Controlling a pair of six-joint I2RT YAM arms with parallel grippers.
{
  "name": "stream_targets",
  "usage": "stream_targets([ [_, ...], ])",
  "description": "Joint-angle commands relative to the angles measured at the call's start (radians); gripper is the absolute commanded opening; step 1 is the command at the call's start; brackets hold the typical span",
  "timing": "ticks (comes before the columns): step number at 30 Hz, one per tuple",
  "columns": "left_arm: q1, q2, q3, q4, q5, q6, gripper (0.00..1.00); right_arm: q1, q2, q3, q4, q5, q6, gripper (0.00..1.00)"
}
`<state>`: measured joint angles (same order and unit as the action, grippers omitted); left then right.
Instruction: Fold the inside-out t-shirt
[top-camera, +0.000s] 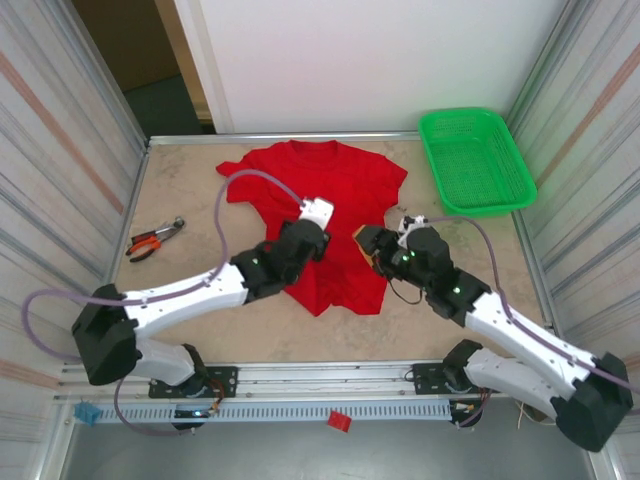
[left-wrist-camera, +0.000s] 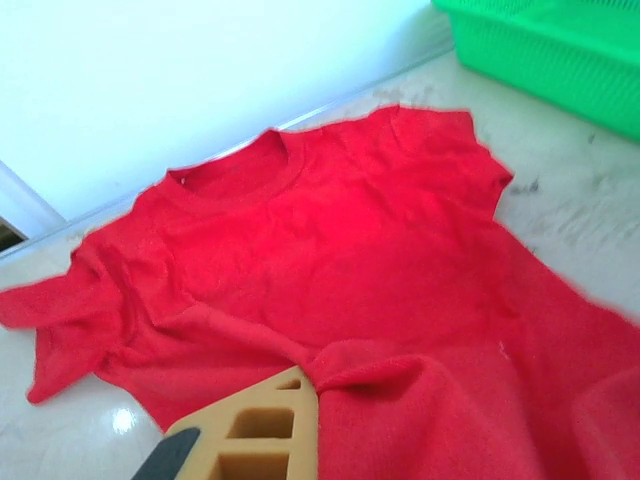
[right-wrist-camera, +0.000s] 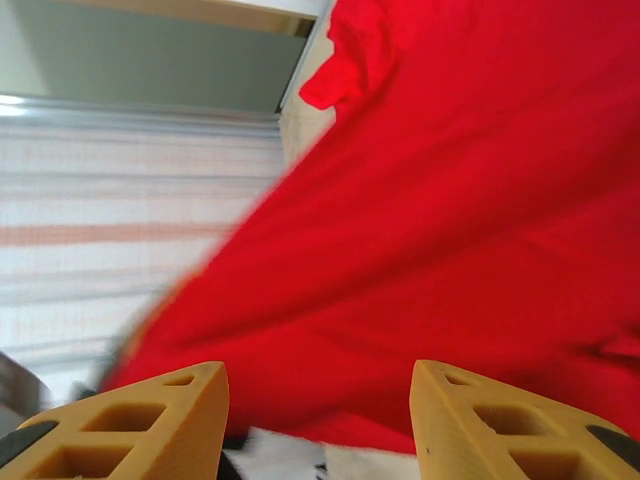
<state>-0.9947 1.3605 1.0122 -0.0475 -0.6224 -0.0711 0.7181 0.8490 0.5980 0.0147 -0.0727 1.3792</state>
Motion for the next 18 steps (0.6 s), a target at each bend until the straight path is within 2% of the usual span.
stream_targets([
  [1,0.012,-0.049,0.095,-0.277,0.120,-0.045,0.00,0.036,-0.140,-0.072,-0.044,-0.008,-0.159,0.45],
  [4,0.016,-0.054,0.146,-0.350,0.149,-0.050,0.00,0.117,-0.224,-0.118,-0.060,0.018,-0.200,0.34],
  [7,0.016,-0.058,0.171,-0.364,0.175,-0.039,0.00,0.217,-0.210,-0.158,0.023,0.098,-0.235,0.23],
  [12,0.016,-0.060,0.202,-0.395,0.216,-0.019,0.00,0.298,0.041,-0.133,0.252,0.149,-0.283,0.01],
  [18,0.005,-0.065,0.238,-0.449,0.256,-0.037,0.00,0.309,0.344,-0.012,0.453,0.197,-0.375,0.00],
])
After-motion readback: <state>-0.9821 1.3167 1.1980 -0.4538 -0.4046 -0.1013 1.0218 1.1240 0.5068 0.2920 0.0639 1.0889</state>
